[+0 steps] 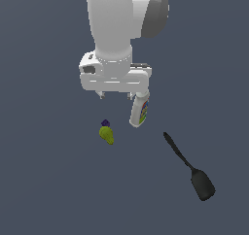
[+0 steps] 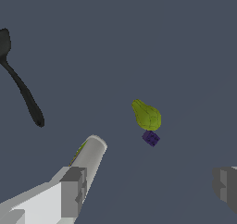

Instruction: Pick up a designated object from a clutter of objects.

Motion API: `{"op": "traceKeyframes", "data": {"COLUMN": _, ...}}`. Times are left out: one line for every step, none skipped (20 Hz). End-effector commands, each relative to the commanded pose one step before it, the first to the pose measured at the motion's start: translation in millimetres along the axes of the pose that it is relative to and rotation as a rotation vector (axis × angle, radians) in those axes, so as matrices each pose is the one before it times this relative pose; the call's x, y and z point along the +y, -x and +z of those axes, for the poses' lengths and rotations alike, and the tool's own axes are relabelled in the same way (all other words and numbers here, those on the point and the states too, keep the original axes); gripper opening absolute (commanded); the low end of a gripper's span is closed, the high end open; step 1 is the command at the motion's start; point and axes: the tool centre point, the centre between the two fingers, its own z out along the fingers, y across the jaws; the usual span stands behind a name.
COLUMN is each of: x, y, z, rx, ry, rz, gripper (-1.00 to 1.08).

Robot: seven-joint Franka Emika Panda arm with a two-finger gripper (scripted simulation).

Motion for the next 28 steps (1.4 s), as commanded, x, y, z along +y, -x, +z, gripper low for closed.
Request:
{"op": "traceKeyframes", "data": {"x": 2.75, "y": -0.82, "z": 10.92, "rx": 0.00052, "ry": -0.00364, "rz": 0.02564, "gripper": 1.00}}
{"op": "traceKeyframes", "data": {"x": 1.37, "y": -0.40, "z": 5.34, "rx": 0.00064, "ry": -0.00180, "rz": 0.01302, "gripper": 1.00}}
{"op": "traceKeyframes", "data": {"x": 1.53, "y": -0.37, "z": 5.83, "rx": 0.00068, "ry": -0.00187, "rz": 0.01425, "gripper": 1.00}}
{"op": "traceKeyframes", "data": {"x": 1.68, "y": -0.32, "z": 6.31, "rx": 0.00073, "ry": -0.00197, "rz": 0.01553, "gripper": 1.00}}
{"op": "traceKeyframes", "data": {"x": 1.86, "y": -0.27, "z": 6.78, "rx": 0.00079, "ry": -0.00206, "rz": 0.01687, "gripper": 1.00}}
{"op": "traceKeyframes", "data": {"x": 2.04, "y": -0.19, "z": 7.25, "rx": 0.00084, "ry": -0.00211, "rz": 0.01819, "gripper": 1.00}}
{"op": "traceKeyframes", "data": {"x": 2.24, "y": -0.09, "z": 7.71, "rx": 0.00089, "ry": -0.00213, "rz": 0.01954, "gripper": 1.00}}
{"op": "traceKeyframes", "data": {"x": 2.45, "y": 0.03, "z": 8.16, "rx": 0.00095, "ry": -0.00213, "rz": 0.02089, "gripper": 1.00}}
{"op": "traceKeyframes", "data": {"x": 2.68, "y": 0.16, "z": 8.60, "rx": 0.00101, "ry": -0.00211, "rz": 0.02228, "gripper": 1.00}}
{"op": "traceKeyframes", "data": {"x": 2.93, "y": 0.31, "z": 9.02, "rx": 0.00108, "ry": -0.00205, "rz": 0.02367, "gripper": 1.00}}
{"op": "traceKeyframes", "data": {"x": 3.16, "y": 0.48, "z": 9.36, "rx": 0.00114, "ry": -0.00194, "rz": 0.02488, "gripper": 1.00}}
{"op": "traceKeyframes", "data": {"x": 3.30, "y": 0.63, "z": 9.32, "rx": 0.00118, "ry": -0.00174, "rz": 0.02517, "gripper": 1.00}}
{"op": "traceKeyframes", "data": {"x": 3.42, "y": 0.78, "z": 9.23, "rx": 0.00121, "ry": -0.00152, "rz": 0.02528, "gripper": 1.00}}
{"op": "traceKeyframes", "data": {"x": 3.55, "y": 0.91, "z": 9.13, "rx": 0.00125, "ry": -0.00130, "rz": 0.02538, "gripper": 1.00}}
{"op": "traceKeyframes", "data": {"x": 3.68, "y": 1.04, "z": 9.03, "rx": 0.00130, "ry": -0.00108, "rz": 0.02549, "gripper": 1.00}}
{"op": "traceKeyframes", "data": {"x": 3.81, "y": 1.17, "z": 8.92, "rx": 0.00136, "ry": -0.00085, "rz": 0.02558, "gripper": 1.00}}
{"op": "traceKeyframes", "data": {"x": 3.95, "y": 1.28, "z": 8.81, "rx": 0.00143, "ry": -0.00063, "rz": 0.02567, "gripper": 1.00}}
{"op": "traceKeyframes", "data": {"x": 4.07, "y": 1.38, "z": 8.64, "rx": 0.00150, "ry": -0.00040, "rz": 0.02560, "gripper": 1.00}}
{"op": "traceKeyframes", "data": {"x": 4.03, "y": 1.41, "z": 8.15, "rx": 0.00151, "ry": -0.00017, "rz": 0.02455, "gripper": 1.00}}
{"op": "traceKeyframes", "data": {"x": 3.93, "y": 1.41, "z": 7.60, "rx": 0.00150, "ry": 0.00003, "rz": 0.02326, "gripper": 1.00}}
{"op": "traceKeyframes", "data": {"x": 3.81, "y": 1.39, "z": 7.07, "rx": 0.00149, "ry": 0.00020, "rz": 0.02197, "gripper": 1.00}}
{"op": "traceKeyframes", "data": {"x": 3.68, "y": 1.36, "z": 6.56, "rx": 0.00147, "ry": 0.00034, "rz": 0.02067, "gripper": 1.00}}
{"op": "traceKeyframes", "data": {"x": 3.53, "y": 1.31, "z": 6.05, "rx": 0.00144, "ry": 0.00044, "rz": 0.01936, "gripper": 1.00}}
{"op": "traceKeyframes", "data": {"x": 3.36, "y": 1.25, "z": 5.57, "rx": 0.00140, "ry": 0.00053, "rz": 0.01804, "gripper": 1.00}}
{"op": "traceKeyframes", "data": {"x": 3.18, "y": 1.18, "z": 5.09, "rx": 0.00135, "ry": 0.00059, "rz": 0.01672, "gripper": 1.00}}
{"op": "traceKeyframes", "data": {"x": 2.98, "y": 1.11, "z": 4.63, "rx": 0.00129, "ry": 0.00062, "rz": 0.01537, "gripper": 1.00}}
{"op": "traceKeyframes", "data": {"x": 2.77, "y": 1.02, "z": 4.19, "rx": 0.00122, "ry": 0.00063, "rz": 0.01405, "gripper": 1.00}}
{"op": "traceKeyframes", "data": {"x": 2.55, "y": 0.94, "z": 3.75, "rx": 0.00114, "ry": 0.00063, "rz": 0.01271, "gripper": 1.00}}
